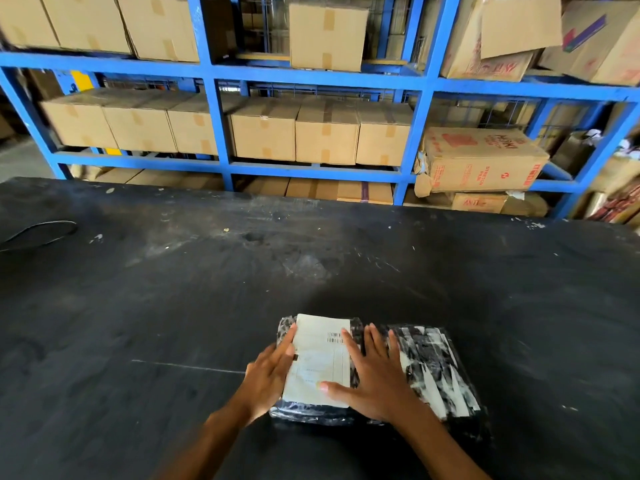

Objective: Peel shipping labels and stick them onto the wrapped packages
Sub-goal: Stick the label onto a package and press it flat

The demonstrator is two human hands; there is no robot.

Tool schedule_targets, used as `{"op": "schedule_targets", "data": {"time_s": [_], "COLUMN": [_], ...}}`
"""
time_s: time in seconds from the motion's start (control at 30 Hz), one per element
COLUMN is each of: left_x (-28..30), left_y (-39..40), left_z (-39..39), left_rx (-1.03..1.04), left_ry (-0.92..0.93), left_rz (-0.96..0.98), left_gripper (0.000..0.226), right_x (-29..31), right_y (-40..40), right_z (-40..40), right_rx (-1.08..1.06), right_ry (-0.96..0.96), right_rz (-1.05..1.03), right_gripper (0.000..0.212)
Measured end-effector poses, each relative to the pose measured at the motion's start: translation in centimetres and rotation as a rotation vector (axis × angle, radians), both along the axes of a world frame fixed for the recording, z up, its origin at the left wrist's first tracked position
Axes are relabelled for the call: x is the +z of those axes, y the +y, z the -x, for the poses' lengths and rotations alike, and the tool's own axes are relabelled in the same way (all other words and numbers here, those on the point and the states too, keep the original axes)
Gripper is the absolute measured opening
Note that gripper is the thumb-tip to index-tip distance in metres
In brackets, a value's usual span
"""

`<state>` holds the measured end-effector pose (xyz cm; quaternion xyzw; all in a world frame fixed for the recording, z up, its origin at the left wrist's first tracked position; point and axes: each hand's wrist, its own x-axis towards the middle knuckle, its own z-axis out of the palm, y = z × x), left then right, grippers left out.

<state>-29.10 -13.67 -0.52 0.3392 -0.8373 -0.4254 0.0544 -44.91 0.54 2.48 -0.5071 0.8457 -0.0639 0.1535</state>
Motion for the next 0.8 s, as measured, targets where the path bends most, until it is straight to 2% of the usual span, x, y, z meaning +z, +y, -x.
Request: {"op": "schedule_targets", "data": {"time_s": [0.2,0.37,0.57,0.8], "left_x": [3.0,5.3,9.1,13.8], "left_y": [0.8,0.9,1.0,4.3], "left_z": [-0.1,0.2,-0.9,-2.4], "left_rx": [0.054,0.143,0.141,0.068], "left_ry": [0.204,0.261,0.316,0.444], "left_rz": [-0.402,-0.411,-0.331,-0.292], "left_gripper": [0.049,0.045,0.046,0.047], "right_x": [0.9,2.0,4.3,10.1], "right_y": [-0.8,-1.3,0.3,4.1], "right_z": [-1.0,-1.8,-2.5,-4.4], "right_rx": [-0.124,-0.332,-0.380,-0.431], "right_ry": [-0.372,-0.678,-0.697,-0.537], "right_rz": [0.249,0.508,0.654,0.708], "right_gripper": [0.096,0.085,0.077,0.058]}}
